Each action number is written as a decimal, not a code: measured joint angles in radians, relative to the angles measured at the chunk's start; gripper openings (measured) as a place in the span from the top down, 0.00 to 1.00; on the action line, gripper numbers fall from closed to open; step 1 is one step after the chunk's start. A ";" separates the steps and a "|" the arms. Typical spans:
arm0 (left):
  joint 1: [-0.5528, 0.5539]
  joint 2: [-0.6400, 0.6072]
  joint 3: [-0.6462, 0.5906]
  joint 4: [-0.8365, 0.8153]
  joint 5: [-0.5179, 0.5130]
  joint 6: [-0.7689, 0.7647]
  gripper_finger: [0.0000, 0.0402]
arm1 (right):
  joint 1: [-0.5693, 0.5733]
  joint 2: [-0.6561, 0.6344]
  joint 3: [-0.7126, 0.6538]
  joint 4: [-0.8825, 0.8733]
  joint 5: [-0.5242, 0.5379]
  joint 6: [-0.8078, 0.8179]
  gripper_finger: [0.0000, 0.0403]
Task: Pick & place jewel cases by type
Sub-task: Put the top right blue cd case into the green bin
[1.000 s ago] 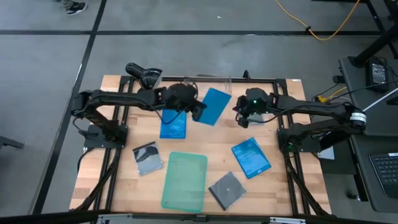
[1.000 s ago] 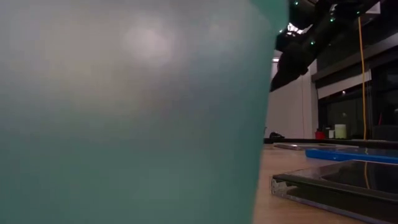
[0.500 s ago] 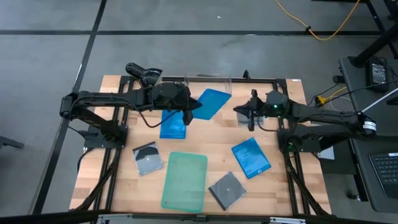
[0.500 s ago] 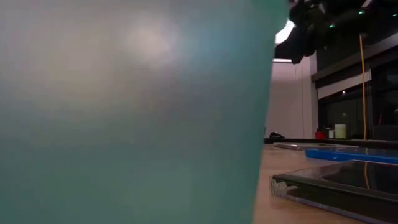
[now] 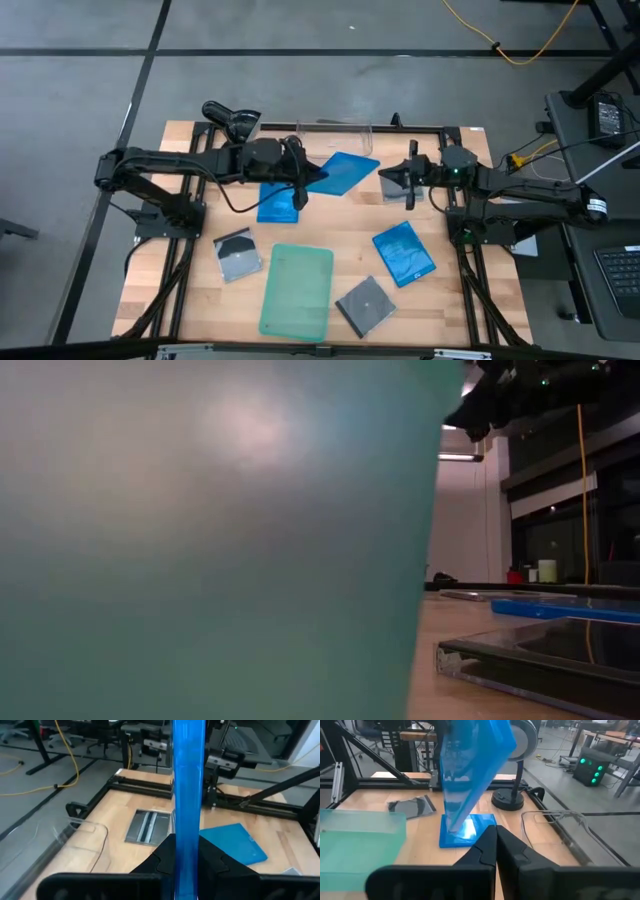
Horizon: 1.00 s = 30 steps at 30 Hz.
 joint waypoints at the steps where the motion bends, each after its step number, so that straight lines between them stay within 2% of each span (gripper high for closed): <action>1: 0.001 -0.004 0.000 0.000 0.000 -0.003 0.92 | 0.000 0.000 0.000 0.000 0.000 0.007 0.99; 16: 0.001 -0.090 0.001 0.009 0.003 0.071 0.92 | 0.000 0.000 0.000 -0.001 0.000 0.012 0.99; 22: -0.020 -0.094 0.001 0.009 -0.012 0.154 0.92 | 0.000 0.001 0.000 -0.001 0.000 0.012 0.99; 26: -0.048 -0.094 0.001 0.009 -0.060 0.230 0.92 | 0.000 0.001 0.000 -0.002 0.000 0.012 0.99; 30: -0.085 -0.094 0.001 0.009 -0.179 0.343 0.92 | 0.000 0.001 0.000 -0.002 -0.001 0.012 0.99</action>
